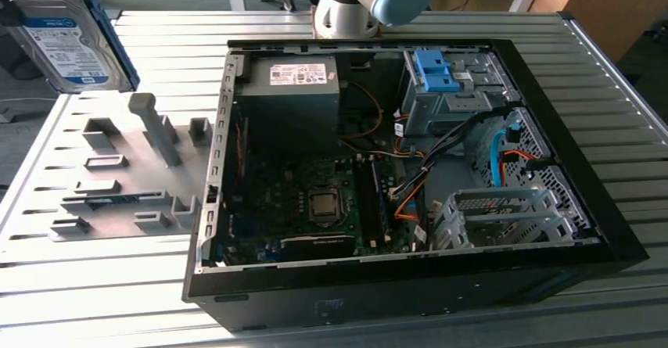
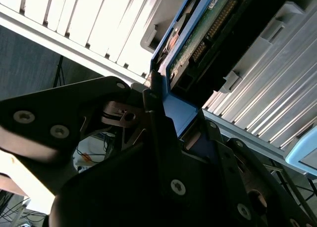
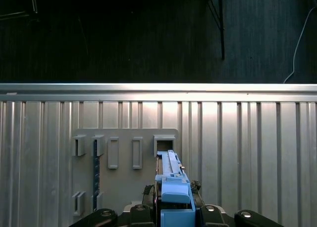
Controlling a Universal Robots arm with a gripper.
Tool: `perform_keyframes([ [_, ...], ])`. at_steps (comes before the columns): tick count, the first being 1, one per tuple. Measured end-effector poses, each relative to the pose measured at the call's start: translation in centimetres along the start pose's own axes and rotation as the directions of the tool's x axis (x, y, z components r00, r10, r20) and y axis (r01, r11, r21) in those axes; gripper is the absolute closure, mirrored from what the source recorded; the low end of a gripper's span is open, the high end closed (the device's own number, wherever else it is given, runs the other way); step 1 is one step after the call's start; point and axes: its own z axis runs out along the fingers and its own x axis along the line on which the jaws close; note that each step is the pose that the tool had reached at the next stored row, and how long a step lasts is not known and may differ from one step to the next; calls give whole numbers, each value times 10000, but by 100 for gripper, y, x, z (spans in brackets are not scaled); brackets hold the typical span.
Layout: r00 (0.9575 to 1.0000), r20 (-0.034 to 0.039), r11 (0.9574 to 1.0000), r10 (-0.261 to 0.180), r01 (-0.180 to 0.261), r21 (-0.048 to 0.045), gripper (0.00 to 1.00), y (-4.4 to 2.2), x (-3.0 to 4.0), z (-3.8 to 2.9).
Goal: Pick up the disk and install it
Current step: 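Pick up the disk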
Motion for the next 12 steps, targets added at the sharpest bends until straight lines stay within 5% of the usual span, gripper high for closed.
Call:
perform_keyframes([
  [12,10000,0,10000,1,-1,-1,64,1,0,-63],
])
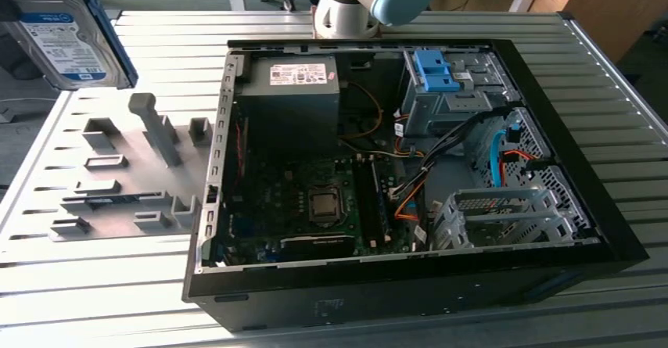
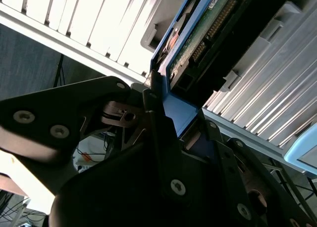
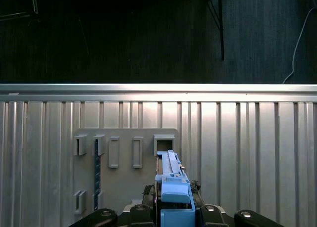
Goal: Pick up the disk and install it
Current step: 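Pick up the disk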
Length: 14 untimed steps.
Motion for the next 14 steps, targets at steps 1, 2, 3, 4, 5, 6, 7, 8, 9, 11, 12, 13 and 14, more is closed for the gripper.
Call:
perform_keyframes([
  [1,10000,0,10000,0,0,0,64,0,0,-8],
  [2,10000,0,10000,0,0,1,64,0,0,-16],
  [3,10000,0,10000,0,0,1,64,1,0,-24],
  [4,10000,1,10000,0,0,1,64,1,0,-31],
  [5,10000,0,10000,0,0,1,64,1,0,-39],
  [6,10000,0,10000,-1,1,0,64,1,0,-45],
  [7,10000,0,10000,0,0,0,64,1,0,-52],
  [8,10000,0,10000,0,0,0,64,1,0,-58],
  [9,10000,1,10000,0,0,1,64,1,0,-63],
  [11,10000,0,10000,-1,1,1,64,2,0,-75],
  [12,10000,0,10000,0,0,0,64,2,0,-82],
  [13,10000,1,10000,0,0,0,64,2,0,-88],
  [14,10000,1,10000,0,0,0,64,2,0,-95],
])
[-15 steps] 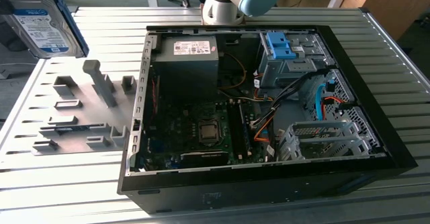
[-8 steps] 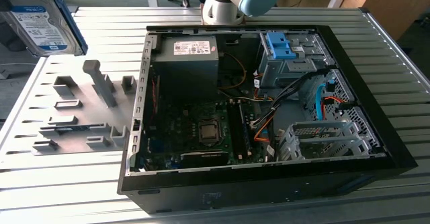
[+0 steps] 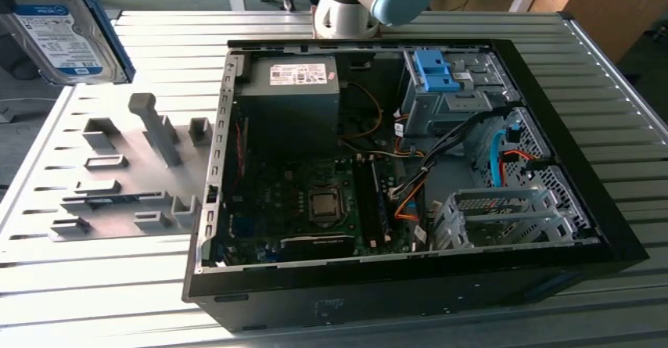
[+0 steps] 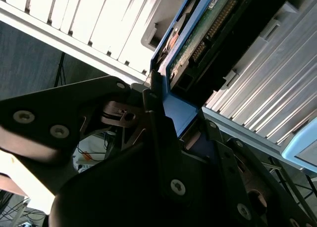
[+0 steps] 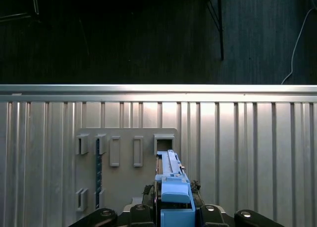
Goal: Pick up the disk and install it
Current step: 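Pick up the disk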
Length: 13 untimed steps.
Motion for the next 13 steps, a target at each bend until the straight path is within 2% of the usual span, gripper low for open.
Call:
perform_keyframes([
  [13,10000,-1,10000,0,0,0,64,2,0,-102],
])
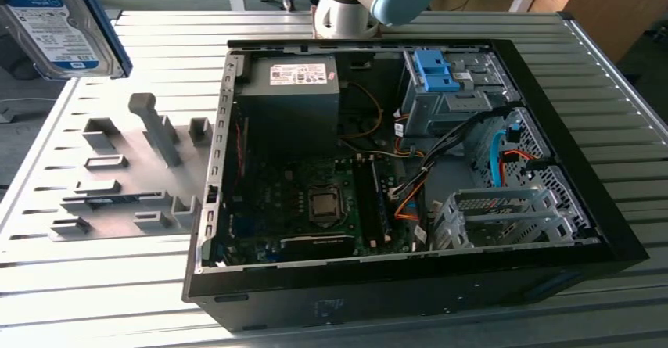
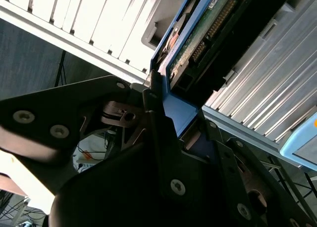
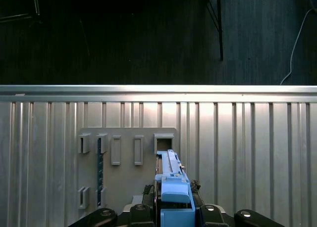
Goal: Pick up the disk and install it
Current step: 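Pick up the disk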
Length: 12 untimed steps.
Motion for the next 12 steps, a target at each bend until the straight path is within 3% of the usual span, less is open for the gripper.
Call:
perform_keyframes([
  [12,10000,1,10000,0,0,0,64,3,0,-140],
])
